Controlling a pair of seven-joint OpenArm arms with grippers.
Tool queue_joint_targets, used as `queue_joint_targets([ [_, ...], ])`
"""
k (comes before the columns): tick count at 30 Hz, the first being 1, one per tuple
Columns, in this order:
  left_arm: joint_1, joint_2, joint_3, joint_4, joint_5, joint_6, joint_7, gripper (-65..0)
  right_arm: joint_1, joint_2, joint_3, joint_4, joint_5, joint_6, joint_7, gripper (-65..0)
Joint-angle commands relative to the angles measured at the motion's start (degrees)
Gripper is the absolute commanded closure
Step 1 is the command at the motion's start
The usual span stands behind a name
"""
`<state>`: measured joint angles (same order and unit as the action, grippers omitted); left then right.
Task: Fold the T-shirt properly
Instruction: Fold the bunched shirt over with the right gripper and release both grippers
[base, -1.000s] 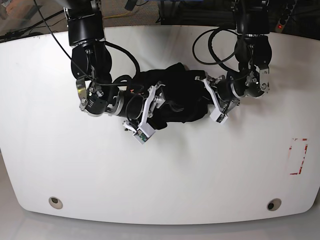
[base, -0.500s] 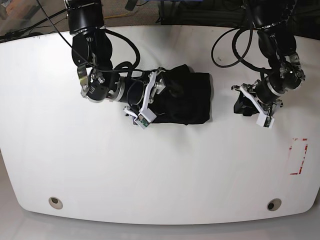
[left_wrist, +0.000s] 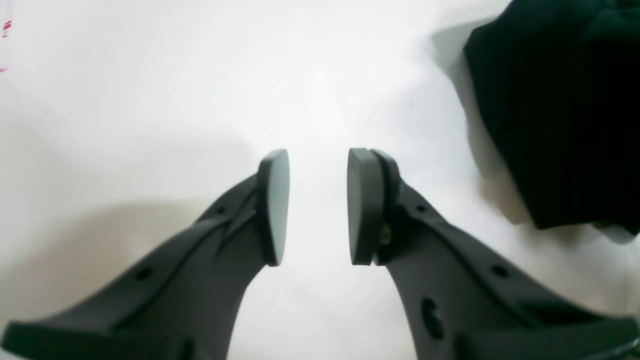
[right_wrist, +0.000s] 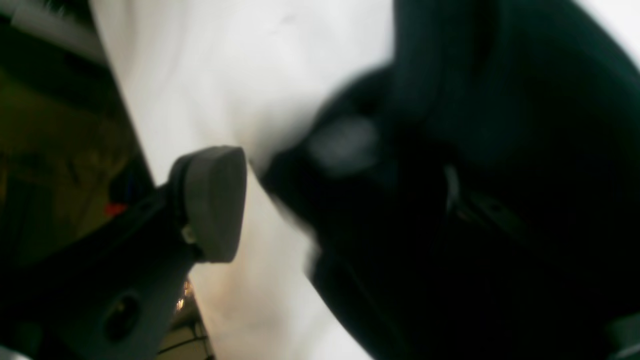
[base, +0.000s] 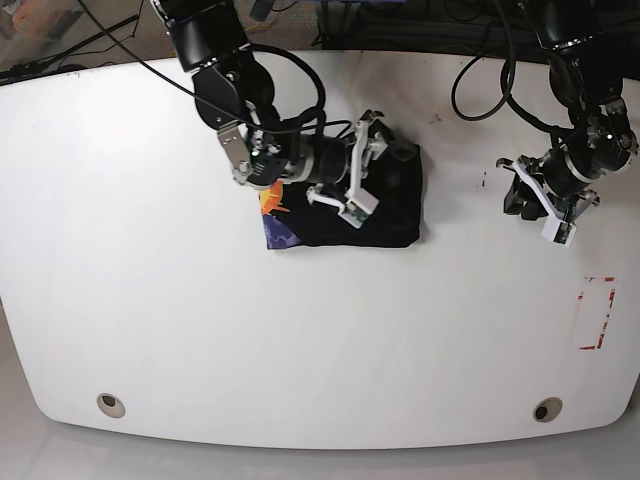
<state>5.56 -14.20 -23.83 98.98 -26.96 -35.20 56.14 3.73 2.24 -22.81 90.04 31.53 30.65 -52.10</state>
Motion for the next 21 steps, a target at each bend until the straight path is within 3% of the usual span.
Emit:
queue_joint_targets([
  [1, -0.7, -2.1, 0.2, 3.0, -1.0, -0.3, -1.1, -17.1, 1.3, -0.2, 0.3, 1.1, 1.2, 0.2, 1.9, -44.5],
  [4, -0.8, -3.0, 2.4, 4.2, -1.1, -0.3, -1.0, -17.1, 1.8, 0.2, 0.4, 4.3, 1.3, 0.4, 1.9, -44.5],
  [12, -1.2, -4.2, 11.0, 6.6, -1.0, -0.3, -1.2, -17.1, 1.6, 5.5, 4.8, 12.3, 1.4, 0.5, 1.9, -44.7],
  [21, -4.1, -3.8, 23.2, 9.2, -1.0, -0.3, -1.2, -17.1, 3.3, 7.3, 15.6, 4.6, 1.2, 0.5, 1.9, -44.5],
])
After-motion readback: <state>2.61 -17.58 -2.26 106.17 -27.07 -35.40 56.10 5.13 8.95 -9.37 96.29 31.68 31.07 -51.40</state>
